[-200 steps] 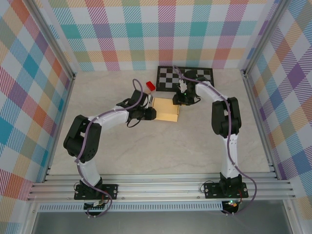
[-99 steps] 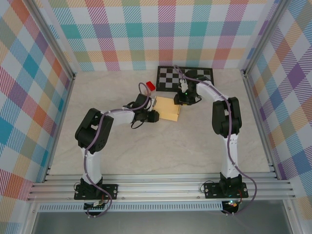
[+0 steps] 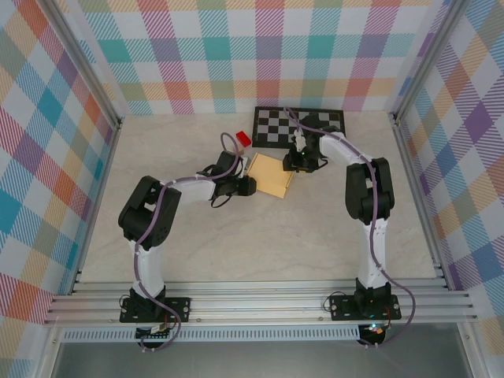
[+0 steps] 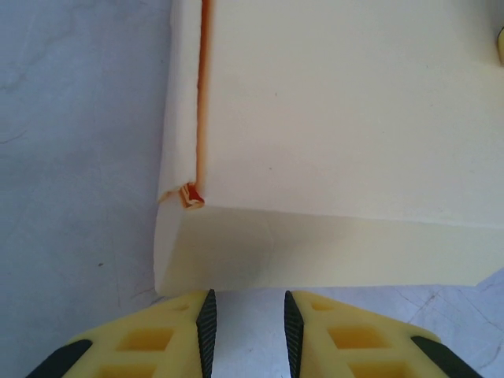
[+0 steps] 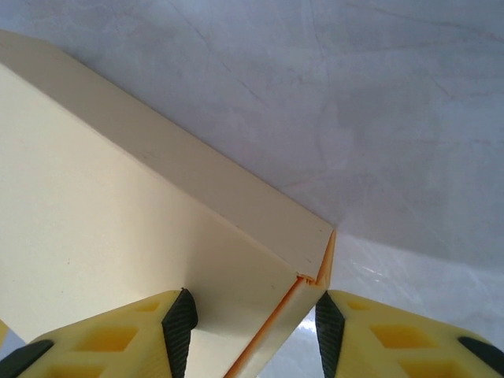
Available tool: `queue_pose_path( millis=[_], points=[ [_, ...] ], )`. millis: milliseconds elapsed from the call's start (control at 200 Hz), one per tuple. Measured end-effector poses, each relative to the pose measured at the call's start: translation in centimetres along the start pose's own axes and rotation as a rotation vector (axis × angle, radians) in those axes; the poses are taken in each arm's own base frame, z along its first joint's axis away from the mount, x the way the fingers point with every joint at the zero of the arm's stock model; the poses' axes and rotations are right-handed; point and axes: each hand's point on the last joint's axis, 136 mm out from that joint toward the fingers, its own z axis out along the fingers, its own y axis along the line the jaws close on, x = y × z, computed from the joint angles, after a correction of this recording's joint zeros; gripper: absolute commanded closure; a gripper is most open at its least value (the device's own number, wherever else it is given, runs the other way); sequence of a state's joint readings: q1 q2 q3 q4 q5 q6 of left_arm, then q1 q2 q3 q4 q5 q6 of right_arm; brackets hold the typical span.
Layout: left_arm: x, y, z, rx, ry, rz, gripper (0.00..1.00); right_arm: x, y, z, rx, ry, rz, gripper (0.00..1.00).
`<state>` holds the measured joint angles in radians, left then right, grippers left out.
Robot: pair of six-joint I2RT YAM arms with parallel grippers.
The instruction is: Fold the paper box
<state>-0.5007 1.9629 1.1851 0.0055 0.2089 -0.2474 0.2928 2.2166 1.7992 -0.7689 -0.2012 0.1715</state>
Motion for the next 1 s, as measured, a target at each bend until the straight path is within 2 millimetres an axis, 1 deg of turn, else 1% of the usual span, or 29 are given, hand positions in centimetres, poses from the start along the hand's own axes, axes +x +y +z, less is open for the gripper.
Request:
queue_pose_path(
  millis=[170,265,370,460,555,655,725,800,910,1005],
  points=[
    [-1.1,-0.2,-1.1,0.006,-0.032,-0.024,0.7,0.3,-0.7,-0.4,0.031,0.01,0.003,0.46],
    [-1.1,0.1,-1.6,0.003,-0.036,-0.046,0.73,0.6,-1.1,-1.0,0.065,0.016,-0.017,0.44],
    [-1.1,0.5,-2.1,-0.003,-0.035,-0.09,0.73,0.6,-1.2,-2.1,0.076,0.006,-0.059,0.42],
    [-1.5,0.7,-2.4,0.005,-0.042,-0.136,0.73,0.2,-0.7,-2.9,0.058,-0.013,-0.106,0.41],
    [-1.8,0.8,-2.5,0.018,-0.047,-0.19,0.73,-0.8,0.3,-3.4,0.018,-0.039,-0.159,0.41],
    [-2.0,0.8,-2.5,0.034,-0.051,-0.242,0.75,-2.7,1.7,-3.5,-0.043,-0.081,-0.211,0.41],
    [-2.1,0.6,-2.3,0.05,-0.052,-0.27,0.77,-4.1,2.5,-3.1,-0.086,-0.107,-0.239,0.41],
    [-1.9,0.6,-1.7,0.063,-0.047,-0.295,0.79,-4.9,3.0,-2.0,-0.126,-0.113,-0.249,0.41],
    [-1.1,1.0,-0.7,0.058,-0.024,-0.322,0.8,-4.9,3.2,0.0,-0.176,-0.085,-0.243,0.41],
    [-0.4,1.3,0.0,0.057,-0.002,-0.339,0.8,-4.3,3.4,1.5,-0.219,-0.049,-0.232,0.41]
  ],
)
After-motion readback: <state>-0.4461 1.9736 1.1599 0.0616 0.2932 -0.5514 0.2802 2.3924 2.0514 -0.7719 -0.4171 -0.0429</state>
